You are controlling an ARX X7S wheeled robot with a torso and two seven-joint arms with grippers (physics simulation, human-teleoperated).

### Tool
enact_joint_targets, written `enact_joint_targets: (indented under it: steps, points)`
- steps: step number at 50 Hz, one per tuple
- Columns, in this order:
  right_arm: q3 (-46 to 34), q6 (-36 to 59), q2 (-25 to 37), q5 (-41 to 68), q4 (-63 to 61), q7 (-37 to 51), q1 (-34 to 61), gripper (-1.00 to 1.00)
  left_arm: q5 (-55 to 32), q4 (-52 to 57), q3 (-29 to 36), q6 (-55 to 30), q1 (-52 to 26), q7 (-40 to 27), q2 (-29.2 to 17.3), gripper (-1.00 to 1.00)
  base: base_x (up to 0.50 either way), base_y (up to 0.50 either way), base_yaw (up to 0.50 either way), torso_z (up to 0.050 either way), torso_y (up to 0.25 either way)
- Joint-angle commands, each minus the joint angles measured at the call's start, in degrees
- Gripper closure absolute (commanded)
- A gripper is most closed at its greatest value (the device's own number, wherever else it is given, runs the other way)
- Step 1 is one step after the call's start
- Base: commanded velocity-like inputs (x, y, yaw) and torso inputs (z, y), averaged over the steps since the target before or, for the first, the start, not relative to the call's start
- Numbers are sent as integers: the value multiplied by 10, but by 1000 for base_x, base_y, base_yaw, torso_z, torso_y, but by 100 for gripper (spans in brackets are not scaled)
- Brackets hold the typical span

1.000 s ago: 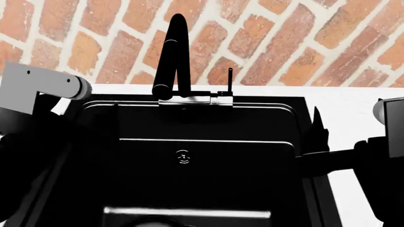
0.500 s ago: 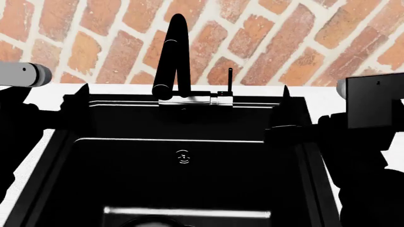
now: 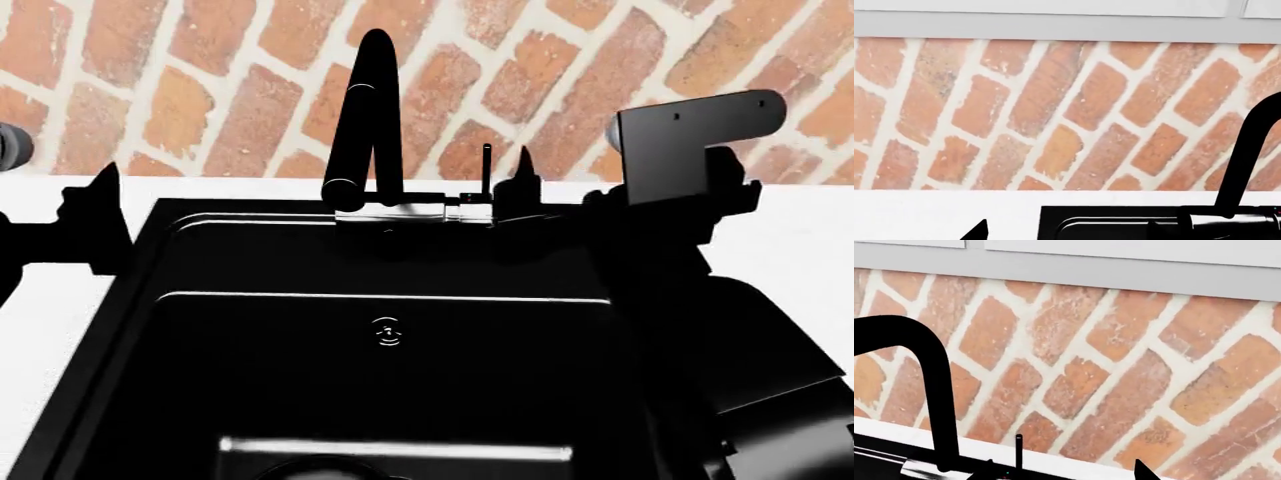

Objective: Pick the pan and sponge and place them into the sink. Then turn on the water.

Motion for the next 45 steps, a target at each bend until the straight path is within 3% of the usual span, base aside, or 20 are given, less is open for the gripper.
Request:
enact_joint_targets:
  steps: [1, 11, 17, 45]
  points:
    - [-27, -43, -56, -37, 132, -53, 56, -100, -25, 3, -26, -6, 2, -14, -10, -100, 0, 0, 0, 0, 0]
    - [-40, -78, -115, -56, 272, -103, 118, -100, -27, 14, -23, -17, -5, -16, -21, -100, 0, 0, 0, 0, 0]
    - [-38, -92, -138, -57, 333, -121, 147, -100, -30, 18, -17, -24, -6, -36, -3, -100, 0, 0, 0, 0, 0]
    - [-33, -114, -167, -54, 409, -147, 177, -100, 6, 44, 15, -11, -16, -56, 23, -100, 0, 0, 0, 0, 0]
